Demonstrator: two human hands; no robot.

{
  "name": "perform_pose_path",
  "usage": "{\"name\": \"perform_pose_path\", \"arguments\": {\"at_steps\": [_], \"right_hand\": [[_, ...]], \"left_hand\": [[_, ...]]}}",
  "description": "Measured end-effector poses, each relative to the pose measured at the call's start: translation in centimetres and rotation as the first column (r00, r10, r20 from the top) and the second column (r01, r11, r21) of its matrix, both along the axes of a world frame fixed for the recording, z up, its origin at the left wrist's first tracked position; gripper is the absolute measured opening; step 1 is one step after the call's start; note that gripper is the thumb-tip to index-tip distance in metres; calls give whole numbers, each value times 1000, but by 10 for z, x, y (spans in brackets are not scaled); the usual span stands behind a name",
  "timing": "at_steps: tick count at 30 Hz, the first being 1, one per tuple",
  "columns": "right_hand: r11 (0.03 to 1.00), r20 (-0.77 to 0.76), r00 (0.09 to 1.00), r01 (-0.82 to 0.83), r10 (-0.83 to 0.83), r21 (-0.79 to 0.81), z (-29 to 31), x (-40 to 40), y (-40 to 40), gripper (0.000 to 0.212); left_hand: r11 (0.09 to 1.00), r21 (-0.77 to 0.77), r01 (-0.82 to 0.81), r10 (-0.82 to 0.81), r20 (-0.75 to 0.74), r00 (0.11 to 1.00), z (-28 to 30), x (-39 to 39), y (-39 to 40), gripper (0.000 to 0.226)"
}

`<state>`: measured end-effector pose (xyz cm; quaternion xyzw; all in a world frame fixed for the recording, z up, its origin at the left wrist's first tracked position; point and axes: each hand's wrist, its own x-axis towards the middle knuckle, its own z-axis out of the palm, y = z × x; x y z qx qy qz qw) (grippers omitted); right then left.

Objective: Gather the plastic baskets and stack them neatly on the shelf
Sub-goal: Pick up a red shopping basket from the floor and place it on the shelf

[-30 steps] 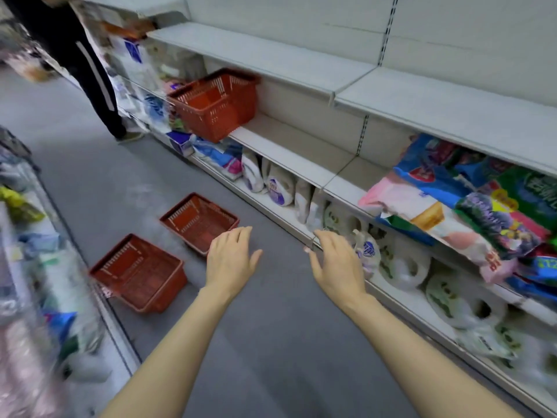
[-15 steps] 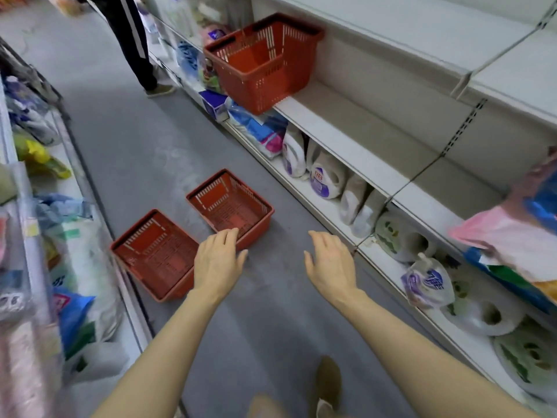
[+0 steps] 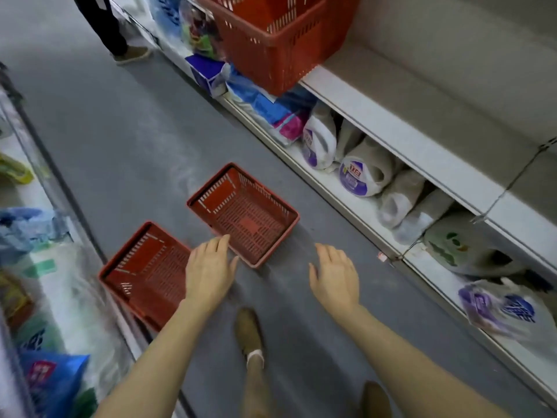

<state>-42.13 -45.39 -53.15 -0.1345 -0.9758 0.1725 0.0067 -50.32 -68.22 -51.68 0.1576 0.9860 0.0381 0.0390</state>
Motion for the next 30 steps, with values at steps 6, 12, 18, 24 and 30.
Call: {"name": "perform_pose_path", "arguments": {"at_steps": [6,12,18,24,30], "right_hand": [[991,126,983,135,-132,-15,-86,-75,-55,49],[973,242,946,230,-214,-37,-191,-125,-91,43],[924,360,879,370,-312,-101,-323,-151,-112,53],[673,406,750,655,-523,-344,-382,-170,-137,83],[534,396,651,758,-648,-374,-398,-170,-125,84]], "left_hand": [[996,-70,57,-54,55,997,-75,-99,-55,53],[993,-100,65,-59,61,996,-159,-157,-94,53],[994,-92,55,-54,10,998,-255,-189,-107,52],[993,-108,44,-43,13,999,-326,-221,-112,50],[991,-134,22,-11,78,997,-363,-237,-119,43]]}}
